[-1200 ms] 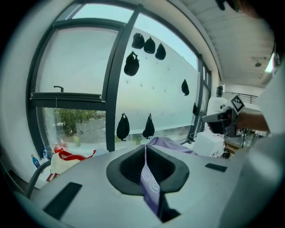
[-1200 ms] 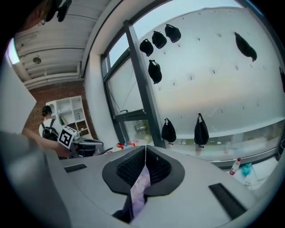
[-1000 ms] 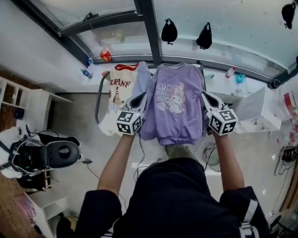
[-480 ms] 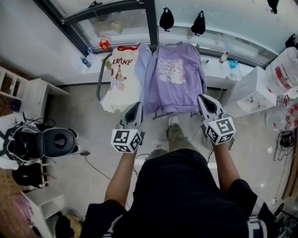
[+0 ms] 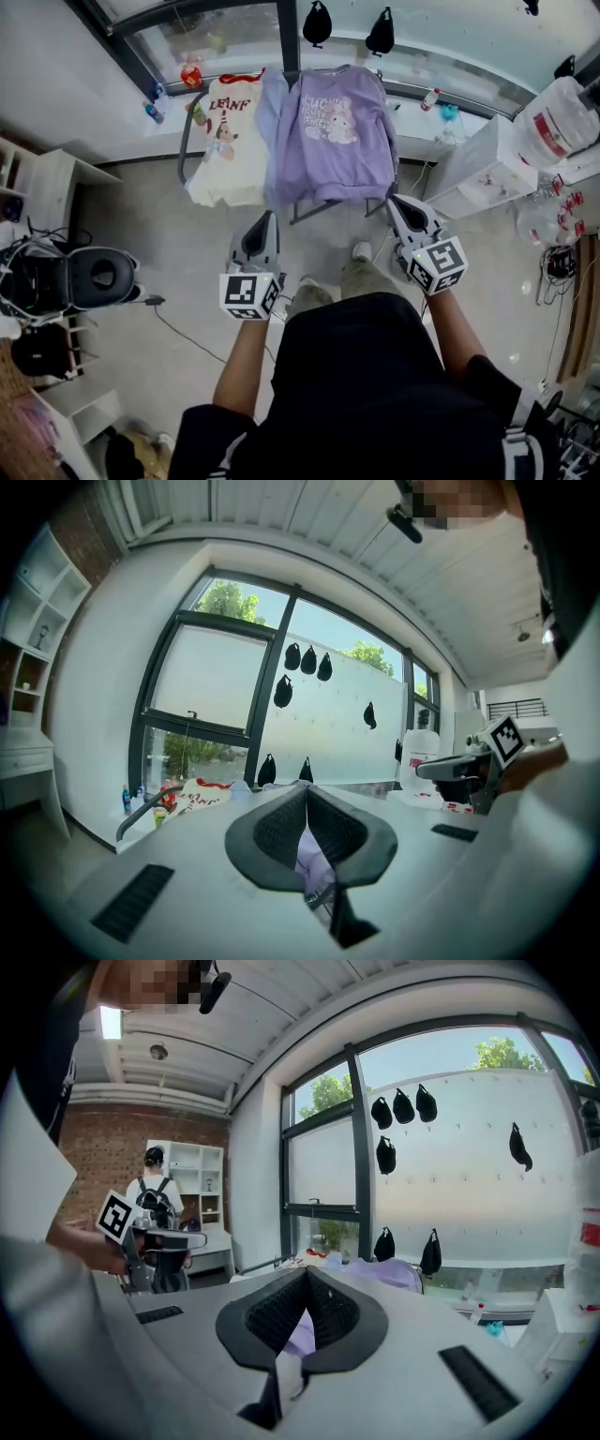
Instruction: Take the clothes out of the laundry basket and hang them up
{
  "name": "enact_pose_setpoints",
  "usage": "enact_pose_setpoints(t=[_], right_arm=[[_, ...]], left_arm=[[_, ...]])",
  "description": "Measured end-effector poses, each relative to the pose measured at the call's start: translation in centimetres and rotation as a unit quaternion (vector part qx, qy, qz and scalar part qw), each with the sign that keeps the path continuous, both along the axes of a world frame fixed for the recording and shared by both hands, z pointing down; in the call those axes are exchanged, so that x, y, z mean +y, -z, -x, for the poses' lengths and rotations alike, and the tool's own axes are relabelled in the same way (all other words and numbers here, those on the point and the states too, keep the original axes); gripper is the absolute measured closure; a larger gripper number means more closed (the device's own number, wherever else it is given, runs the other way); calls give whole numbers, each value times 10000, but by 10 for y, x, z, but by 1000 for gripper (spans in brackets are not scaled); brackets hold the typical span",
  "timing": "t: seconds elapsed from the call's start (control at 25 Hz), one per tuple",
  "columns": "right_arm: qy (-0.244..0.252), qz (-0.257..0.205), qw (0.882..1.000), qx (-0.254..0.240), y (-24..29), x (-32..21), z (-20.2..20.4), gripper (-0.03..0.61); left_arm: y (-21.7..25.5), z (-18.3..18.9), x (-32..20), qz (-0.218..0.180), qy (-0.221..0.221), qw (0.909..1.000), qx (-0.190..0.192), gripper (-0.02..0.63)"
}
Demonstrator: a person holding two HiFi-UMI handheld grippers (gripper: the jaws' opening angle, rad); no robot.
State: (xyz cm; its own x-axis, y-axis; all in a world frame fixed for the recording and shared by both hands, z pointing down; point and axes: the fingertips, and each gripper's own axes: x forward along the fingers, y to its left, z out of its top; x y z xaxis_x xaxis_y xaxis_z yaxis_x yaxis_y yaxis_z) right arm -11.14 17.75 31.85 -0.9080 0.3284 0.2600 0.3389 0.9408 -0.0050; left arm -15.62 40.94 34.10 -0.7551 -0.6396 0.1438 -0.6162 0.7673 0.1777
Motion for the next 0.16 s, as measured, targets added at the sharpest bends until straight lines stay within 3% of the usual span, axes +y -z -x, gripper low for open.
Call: enact_pose_setpoints(t=[0.16], right_arm=[[26, 31, 10000, -14, 2, -4, -11, 580]], left_arm=[[-1, -13, -11, 61, 2, 10000, -27, 607]])
